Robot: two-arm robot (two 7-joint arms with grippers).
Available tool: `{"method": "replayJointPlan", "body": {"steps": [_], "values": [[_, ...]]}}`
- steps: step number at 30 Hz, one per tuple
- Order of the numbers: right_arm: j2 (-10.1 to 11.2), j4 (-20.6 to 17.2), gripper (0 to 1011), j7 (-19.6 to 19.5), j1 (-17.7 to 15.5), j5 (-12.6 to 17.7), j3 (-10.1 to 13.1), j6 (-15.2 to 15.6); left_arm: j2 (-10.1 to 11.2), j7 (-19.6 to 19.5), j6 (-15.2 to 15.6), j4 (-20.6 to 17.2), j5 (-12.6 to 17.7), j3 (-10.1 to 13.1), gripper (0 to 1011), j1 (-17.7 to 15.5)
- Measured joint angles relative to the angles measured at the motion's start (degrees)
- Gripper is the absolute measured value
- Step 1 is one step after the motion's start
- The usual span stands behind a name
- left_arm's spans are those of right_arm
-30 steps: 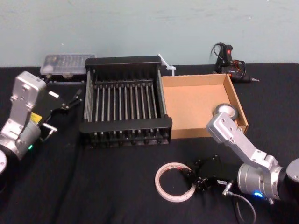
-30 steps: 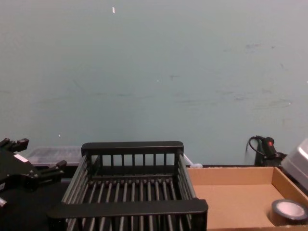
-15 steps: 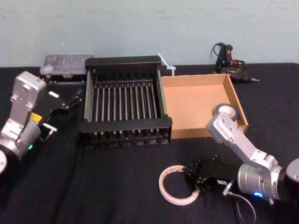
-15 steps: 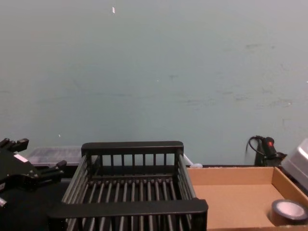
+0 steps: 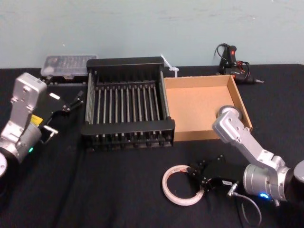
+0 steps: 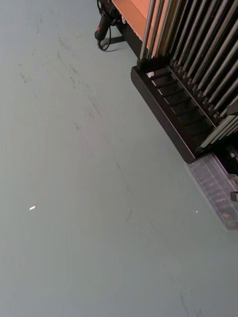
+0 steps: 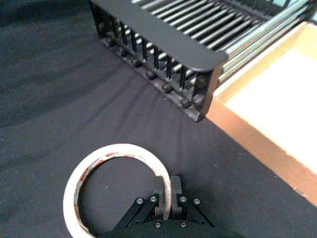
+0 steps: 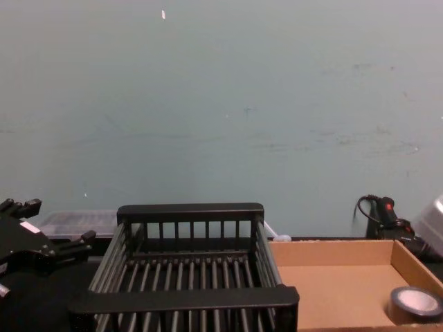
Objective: Pick up the white tape and place it into the black box , Pick up the silver tape and place it into the brown box.
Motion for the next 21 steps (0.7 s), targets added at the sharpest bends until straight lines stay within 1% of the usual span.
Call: {"method": "replayJointPlan", "body": {"steps": [4,13,21], "values": [[0.0,-0.49,92,-0.37,-0.16,0.71,1.1,0.05,0.0,0.0,0.0,0.0,0.0,0.0,1001,0.0],[0.09,-1.48,92,-2.66,-0.53,2.83,5.02,0.3,0.0,0.0,0.0,0.0,0.0,0.0,1001,0.0],[0.29,-1.33,92,-4.79,-0.37,3.11,7.61,0.0,0.0,0.0,0.0,0.0,0.0,0.0,1001,0.0]]}}
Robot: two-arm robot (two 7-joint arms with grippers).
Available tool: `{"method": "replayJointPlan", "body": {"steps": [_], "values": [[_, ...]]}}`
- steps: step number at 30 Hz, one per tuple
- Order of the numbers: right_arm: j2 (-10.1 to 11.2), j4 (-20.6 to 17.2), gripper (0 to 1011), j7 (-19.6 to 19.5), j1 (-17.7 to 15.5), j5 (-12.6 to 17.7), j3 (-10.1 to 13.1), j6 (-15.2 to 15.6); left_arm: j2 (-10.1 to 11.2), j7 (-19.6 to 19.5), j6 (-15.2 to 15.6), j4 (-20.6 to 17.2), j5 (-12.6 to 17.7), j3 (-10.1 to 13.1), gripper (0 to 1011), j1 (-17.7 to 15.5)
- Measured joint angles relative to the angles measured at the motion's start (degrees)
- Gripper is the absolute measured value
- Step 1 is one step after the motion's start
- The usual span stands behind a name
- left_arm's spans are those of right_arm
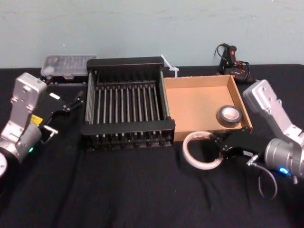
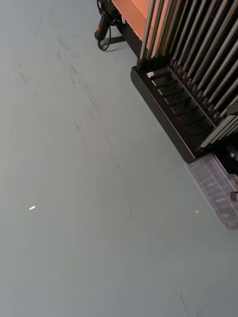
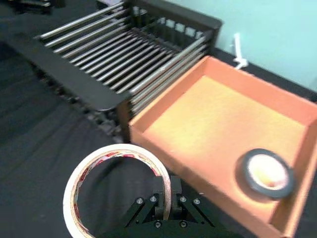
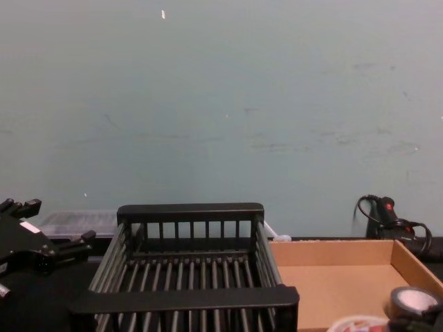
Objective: Pick up the white tape and place it into the black box , Pick up the silver tape and place it into the brown box.
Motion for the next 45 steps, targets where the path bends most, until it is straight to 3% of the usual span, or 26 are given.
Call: {"method": "replayJointPlan", "body": {"steps": [8,16,45], "values": [[-0.69,0.48,91,-1.83,0.82,0.01,2.57,-0.29,0.0,0.0,0.0,0.0,0.0,0.0,1001,0.0],[-2.72,1.07,92,-3.17,2.69,-0.08,3.4,0.0,0.0,0.0,0.0,0.0,0.0,0.0,1001,0.0],[-9.87,7.44,92,-1.84,13.37,-3.45,-1.02,2.03,0.0,0.0,0.0,0.0,0.0,0.0,1001,0.0]]}}
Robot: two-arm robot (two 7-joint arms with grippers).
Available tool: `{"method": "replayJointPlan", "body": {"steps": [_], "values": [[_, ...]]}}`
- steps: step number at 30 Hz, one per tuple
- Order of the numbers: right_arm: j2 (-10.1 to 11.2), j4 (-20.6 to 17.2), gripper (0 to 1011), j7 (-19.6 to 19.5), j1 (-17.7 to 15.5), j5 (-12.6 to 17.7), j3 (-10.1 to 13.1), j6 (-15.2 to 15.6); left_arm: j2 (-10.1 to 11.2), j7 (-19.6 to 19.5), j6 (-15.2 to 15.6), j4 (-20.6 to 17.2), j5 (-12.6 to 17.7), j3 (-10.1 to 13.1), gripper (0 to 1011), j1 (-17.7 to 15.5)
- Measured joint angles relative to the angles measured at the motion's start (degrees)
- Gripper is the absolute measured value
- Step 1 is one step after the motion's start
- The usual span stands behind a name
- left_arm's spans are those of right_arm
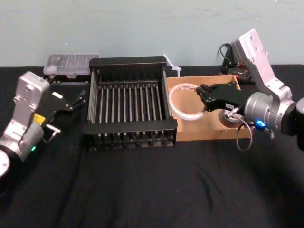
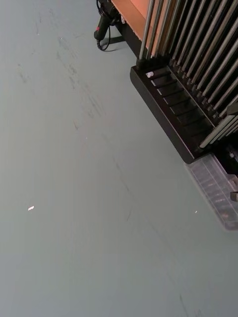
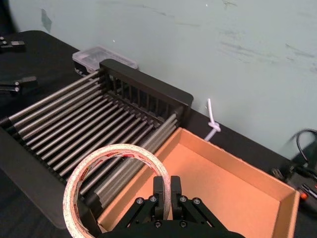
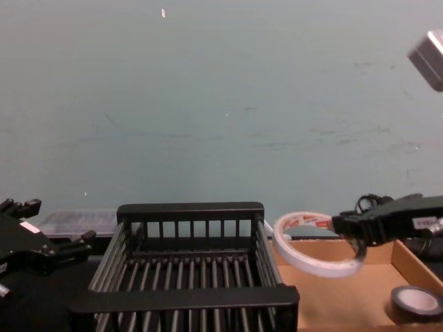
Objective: Pick up the white tape and place it into the black box , Pick up the silver tape and place it into the brown box.
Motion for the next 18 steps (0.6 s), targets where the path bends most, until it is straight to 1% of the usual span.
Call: {"method": "replayJointPlan", "body": {"steps": [2,7,12,14,18], "values": [[-0.28,0.39,92,0.25,0.58,-0.16,-0.35,-0.04,0.0,0.0,0.0,0.0,0.0,0.0,1001,0.0],[-1.57,2.15,91,1.36,3.01,-0.95,-2.2,-0.3,0.0,0.0,0.0,0.0,0.0,0.0,1001,0.0],[-2.45,3.32,92,1.87,4.39,-1.54,-3.35,-0.54,0.0,0.0,0.0,0.0,0.0,0.0,1001,0.0],[-3.2,4.37,92,2.23,5.41,-1.89,-4.16,-0.69,0.0,0.0,0.0,0.0,0.0,0.0,1001,0.0],[-4.01,5.5,92,2.52,6.33,-2.2,-4.85,-0.93,0.0,0.0,0.0,0.0,0.0,0.0,1001,0.0]]}}
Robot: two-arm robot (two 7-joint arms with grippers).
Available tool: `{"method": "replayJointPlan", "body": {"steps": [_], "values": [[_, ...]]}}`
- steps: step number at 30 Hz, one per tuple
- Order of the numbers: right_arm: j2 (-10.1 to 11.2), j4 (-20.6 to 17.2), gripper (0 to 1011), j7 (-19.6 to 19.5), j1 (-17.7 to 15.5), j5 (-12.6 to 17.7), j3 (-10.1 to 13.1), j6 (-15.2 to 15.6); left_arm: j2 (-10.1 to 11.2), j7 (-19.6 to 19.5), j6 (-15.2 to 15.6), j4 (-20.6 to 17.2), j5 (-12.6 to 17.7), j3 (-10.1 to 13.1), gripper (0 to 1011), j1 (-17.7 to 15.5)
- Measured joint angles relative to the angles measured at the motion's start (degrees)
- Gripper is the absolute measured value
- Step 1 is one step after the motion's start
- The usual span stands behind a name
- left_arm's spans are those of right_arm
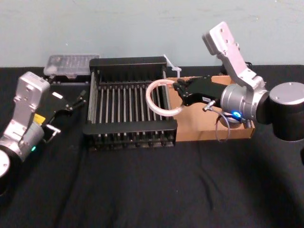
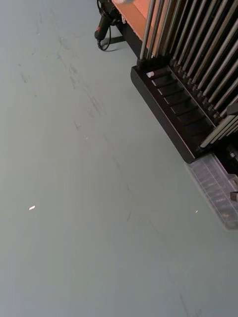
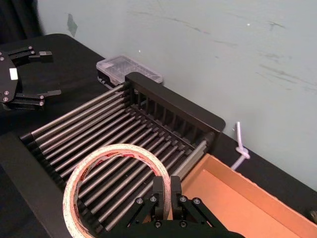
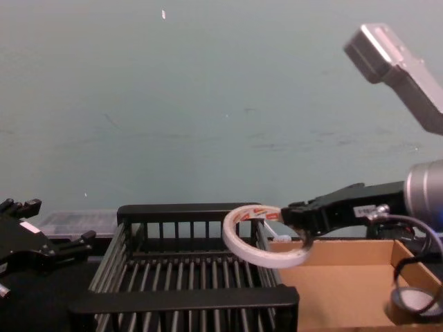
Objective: Pick up the white tape and place it into the black box , Pick up the silver tape and place it into the brown box.
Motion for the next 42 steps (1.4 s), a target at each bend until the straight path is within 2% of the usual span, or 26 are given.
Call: {"method": "replayJointPlan", "body": {"steps": [14,21,39,42], "values": [[-4.06,6.46,92,1.2,4.29,-1.41,-2.91,-1.27,0.0,0.0,0.0,0.0,0.0,0.0,1001,0.0],[-5.62,8.83,92,1.07,5.34,-1.48,-3.1,-1.82,0.0,0.0,0.0,0.0,0.0,0.0,1001,0.0],[-5.25,8.27,95,1.05,5.1,-1.47,-2.98,-1.71,0.0,0.0,0.0,0.0,0.0,0.0,1001,0.0],[-5.23,8.23,187,1.05,5.08,-1.47,-2.96,-1.69,0.0,0.0,0.0,0.0,0.0,0.0,1001,0.0]]}}
